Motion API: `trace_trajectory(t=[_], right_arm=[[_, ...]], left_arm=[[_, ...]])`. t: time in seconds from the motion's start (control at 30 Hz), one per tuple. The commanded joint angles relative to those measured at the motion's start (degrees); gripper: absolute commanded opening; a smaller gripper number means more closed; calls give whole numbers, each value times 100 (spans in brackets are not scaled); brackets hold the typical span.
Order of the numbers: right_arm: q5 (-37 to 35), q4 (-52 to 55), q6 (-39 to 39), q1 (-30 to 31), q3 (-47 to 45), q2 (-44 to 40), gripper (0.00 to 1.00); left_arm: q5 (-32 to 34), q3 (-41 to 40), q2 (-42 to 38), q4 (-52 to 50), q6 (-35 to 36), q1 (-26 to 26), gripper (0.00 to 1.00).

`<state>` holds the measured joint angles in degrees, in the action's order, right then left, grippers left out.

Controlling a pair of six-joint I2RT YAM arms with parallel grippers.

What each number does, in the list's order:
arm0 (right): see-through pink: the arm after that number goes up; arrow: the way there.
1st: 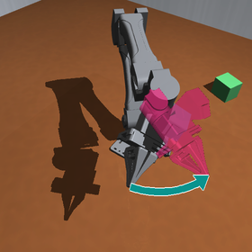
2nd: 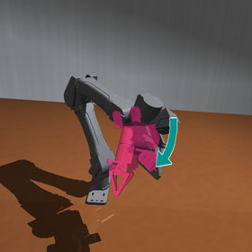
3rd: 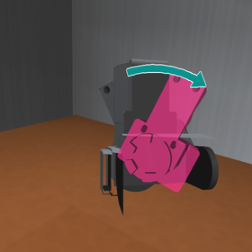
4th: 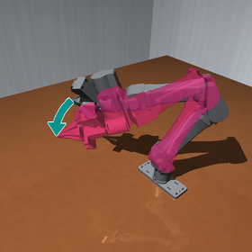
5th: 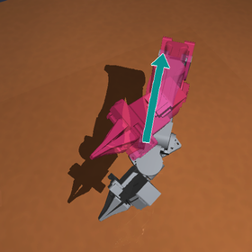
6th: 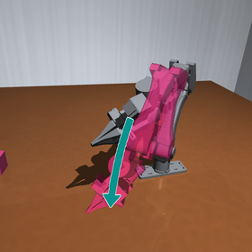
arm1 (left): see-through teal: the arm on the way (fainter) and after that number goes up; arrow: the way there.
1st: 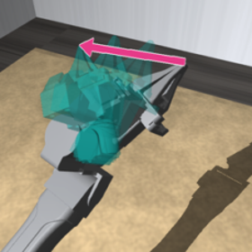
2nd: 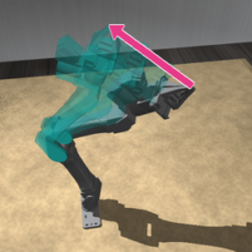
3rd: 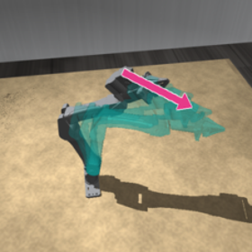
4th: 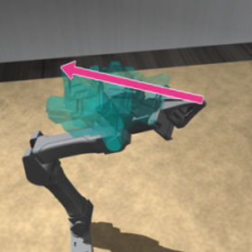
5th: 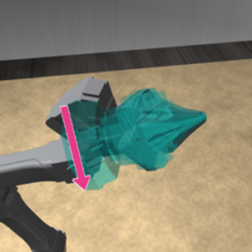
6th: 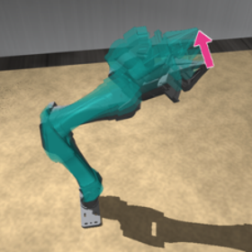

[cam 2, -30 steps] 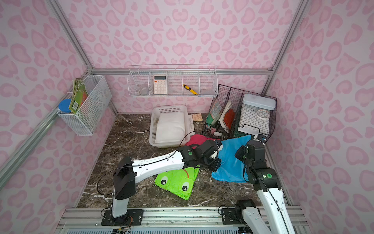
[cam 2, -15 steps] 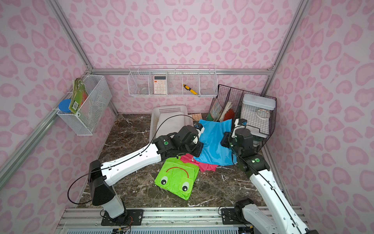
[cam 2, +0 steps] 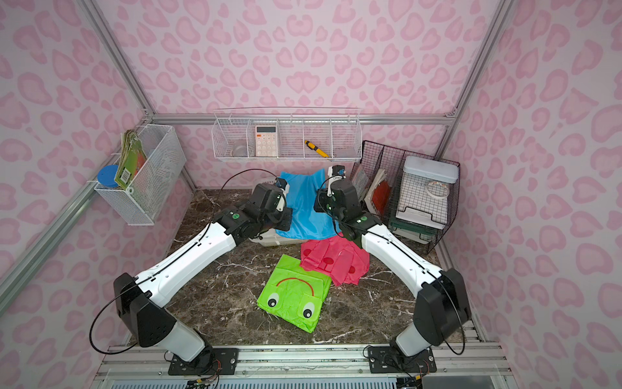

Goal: Put the folded raincoat in the basket
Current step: Place the raincoat in the basket.

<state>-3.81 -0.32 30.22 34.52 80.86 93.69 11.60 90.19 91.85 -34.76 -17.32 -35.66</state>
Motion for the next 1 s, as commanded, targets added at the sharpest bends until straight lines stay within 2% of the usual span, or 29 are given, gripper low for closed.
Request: trace_trajectory(t=[0.0,0.13,0.3,0.43,0.6,0.73,0.97], right_arm=[[296,-247,-62,34,605,629,0],[632,-293,-120,66,1391,1547,0],[665,-99,-200,39,2176,2448,0],[739,-1,-252,46,2650,3011,0],[510,184,-334,12,3039,3465,0],[730,348,-96,-137,3261,3727,0],[658,842,-117,-165,3966,4504,0]], left_arm=[[166,11,152,135,285,332,0],[346,-10,459,192,197,710,0],[280,-28,842,290,-39,1159,0],[-120,-123,1112,523,-241,1521,0],[-421,152,1658,601,-245,1734,0],[-527,376,2016,580,-313,1814,0],[-254,709,2457,302,-427,1869,0]])
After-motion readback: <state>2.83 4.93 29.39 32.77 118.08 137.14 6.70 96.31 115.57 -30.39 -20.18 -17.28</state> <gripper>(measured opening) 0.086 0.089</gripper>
